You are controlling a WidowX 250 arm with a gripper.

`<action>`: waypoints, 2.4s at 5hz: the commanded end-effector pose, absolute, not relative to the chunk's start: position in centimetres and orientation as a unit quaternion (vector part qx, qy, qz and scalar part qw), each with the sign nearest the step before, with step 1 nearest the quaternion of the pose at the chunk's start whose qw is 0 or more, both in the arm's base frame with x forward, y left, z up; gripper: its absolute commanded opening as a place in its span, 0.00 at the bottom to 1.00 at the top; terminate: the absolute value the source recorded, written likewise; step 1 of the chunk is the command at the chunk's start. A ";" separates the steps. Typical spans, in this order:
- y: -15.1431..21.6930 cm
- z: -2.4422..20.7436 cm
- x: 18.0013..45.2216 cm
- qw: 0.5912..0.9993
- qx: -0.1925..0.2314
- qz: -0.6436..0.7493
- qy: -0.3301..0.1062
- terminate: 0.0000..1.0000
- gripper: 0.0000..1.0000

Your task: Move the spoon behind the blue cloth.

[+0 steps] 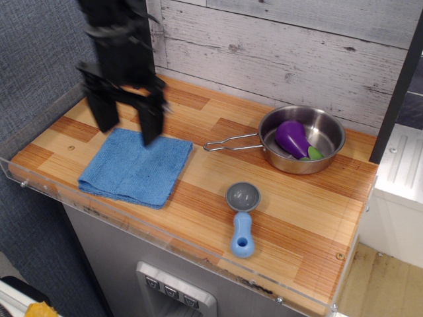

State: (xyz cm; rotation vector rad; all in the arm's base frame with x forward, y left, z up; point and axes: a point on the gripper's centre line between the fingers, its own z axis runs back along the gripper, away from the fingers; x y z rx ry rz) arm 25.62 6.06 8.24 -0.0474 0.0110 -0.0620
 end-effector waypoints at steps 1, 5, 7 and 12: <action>-2.0 8.4 24.5 0.997 -0.024 -0.075 -0.017 0.00 1.00; -6.5 4.3 23.7 0.995 0.033 -0.080 -0.040 0.00 1.00; -5.7 1.9 24.2 0.995 0.058 -0.063 -0.061 0.00 1.00; -2.2 6.3 27.0 0.985 -0.044 -0.151 -0.076 0.00 0.00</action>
